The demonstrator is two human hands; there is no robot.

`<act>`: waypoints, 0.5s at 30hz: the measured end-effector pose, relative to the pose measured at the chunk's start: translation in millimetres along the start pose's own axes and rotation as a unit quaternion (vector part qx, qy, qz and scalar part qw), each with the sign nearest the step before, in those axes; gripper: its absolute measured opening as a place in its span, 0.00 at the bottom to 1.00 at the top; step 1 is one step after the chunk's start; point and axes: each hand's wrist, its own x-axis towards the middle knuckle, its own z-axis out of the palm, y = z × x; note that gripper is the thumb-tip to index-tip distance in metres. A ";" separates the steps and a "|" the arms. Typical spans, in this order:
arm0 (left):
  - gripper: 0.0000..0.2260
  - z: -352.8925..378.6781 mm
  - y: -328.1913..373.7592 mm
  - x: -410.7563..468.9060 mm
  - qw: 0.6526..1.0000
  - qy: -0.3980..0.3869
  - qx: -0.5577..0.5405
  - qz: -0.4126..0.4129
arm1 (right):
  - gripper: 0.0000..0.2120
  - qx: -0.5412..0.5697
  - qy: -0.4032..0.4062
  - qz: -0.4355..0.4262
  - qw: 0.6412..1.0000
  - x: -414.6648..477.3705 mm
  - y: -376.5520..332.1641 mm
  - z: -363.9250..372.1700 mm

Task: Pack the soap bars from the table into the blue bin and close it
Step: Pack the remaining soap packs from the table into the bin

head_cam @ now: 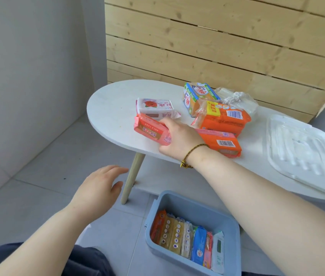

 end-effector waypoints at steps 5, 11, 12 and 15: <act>0.17 36.3 1.7 8.2 0.993 -0.116 0.022 -0.029 | 0.22 0.100 -0.002 -0.038 0.994 -63.0 11.8 -4.7; 0.17 88.5 16.1 30.3 0.981 -0.186 0.029 -0.054 | 0.23 0.099 -0.154 -0.013 0.983 -109.9 61.6 26.7; 0.18 100.6 18.8 33.8 0.978 -0.198 0.025 -0.061 | 0.21 0.087 -0.178 0.002 0.980 -113.3 73.4 36.4; 0.19 131.0 24.1 38.0 0.970 -0.226 0.007 -0.087 | 0.12 0.032 -0.227 0.055 0.972 -117.6 108.7 66.3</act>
